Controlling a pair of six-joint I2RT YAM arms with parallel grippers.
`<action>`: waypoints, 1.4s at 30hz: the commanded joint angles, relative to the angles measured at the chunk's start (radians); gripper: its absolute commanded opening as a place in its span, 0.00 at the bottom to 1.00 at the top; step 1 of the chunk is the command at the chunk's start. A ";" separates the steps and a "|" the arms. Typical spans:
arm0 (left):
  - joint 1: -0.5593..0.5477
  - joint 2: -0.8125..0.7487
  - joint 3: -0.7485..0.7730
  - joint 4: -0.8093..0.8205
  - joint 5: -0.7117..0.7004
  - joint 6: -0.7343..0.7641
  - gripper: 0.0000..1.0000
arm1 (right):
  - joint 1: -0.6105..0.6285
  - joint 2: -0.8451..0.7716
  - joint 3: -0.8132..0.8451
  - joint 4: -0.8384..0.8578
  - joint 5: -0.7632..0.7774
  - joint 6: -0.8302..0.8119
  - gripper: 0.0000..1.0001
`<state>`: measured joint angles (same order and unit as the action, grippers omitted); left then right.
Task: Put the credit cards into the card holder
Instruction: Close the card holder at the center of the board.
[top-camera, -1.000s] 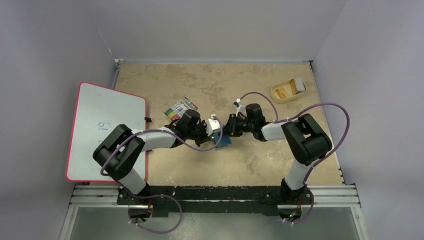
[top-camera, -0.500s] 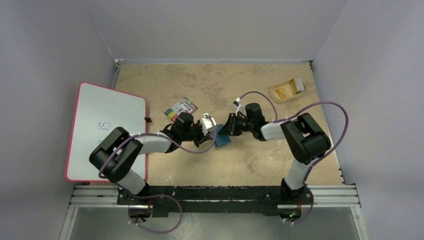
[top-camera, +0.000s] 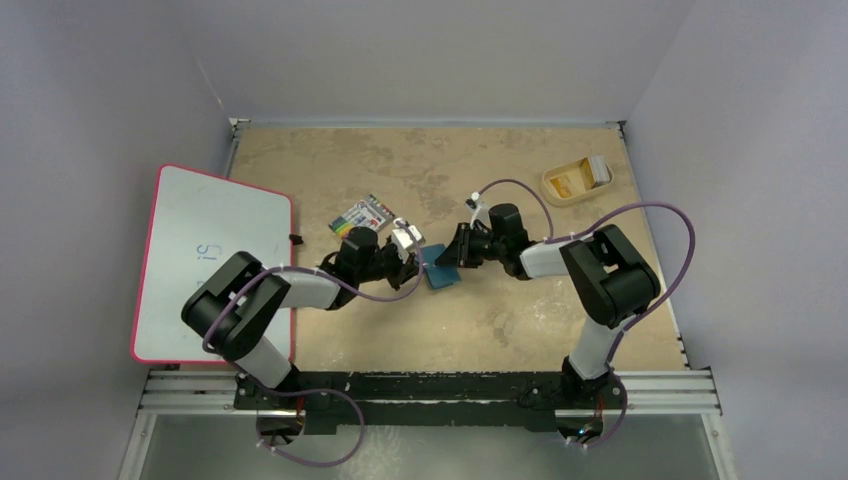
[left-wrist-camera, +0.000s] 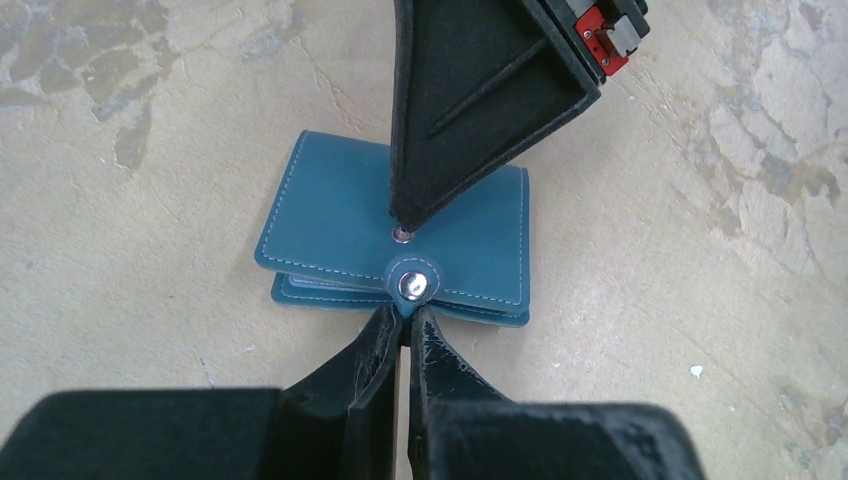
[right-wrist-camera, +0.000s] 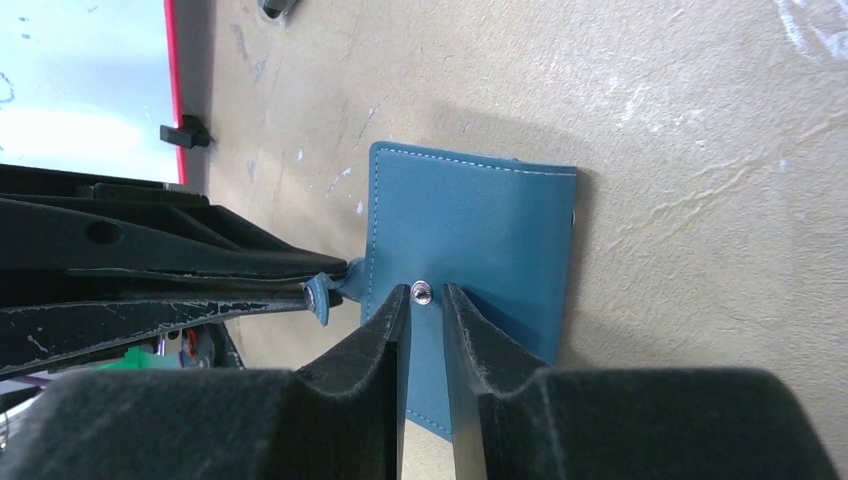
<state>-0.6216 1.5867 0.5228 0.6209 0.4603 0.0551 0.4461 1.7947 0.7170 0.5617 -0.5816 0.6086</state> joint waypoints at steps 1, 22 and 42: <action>0.006 0.012 0.083 0.135 0.021 -0.098 0.00 | -0.013 0.033 -0.040 -0.110 0.145 -0.073 0.22; 0.005 0.079 0.259 -0.250 -0.016 -0.067 0.14 | -0.013 -0.155 -0.046 -0.071 0.019 0.016 0.33; -0.001 0.078 0.254 -0.241 -0.013 -0.055 0.13 | 0.006 -0.132 0.004 0.015 -0.033 0.096 0.28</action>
<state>-0.6220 1.6684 0.7406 0.3405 0.4343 -0.0143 0.4381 1.6497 0.6765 0.5331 -0.5789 0.6945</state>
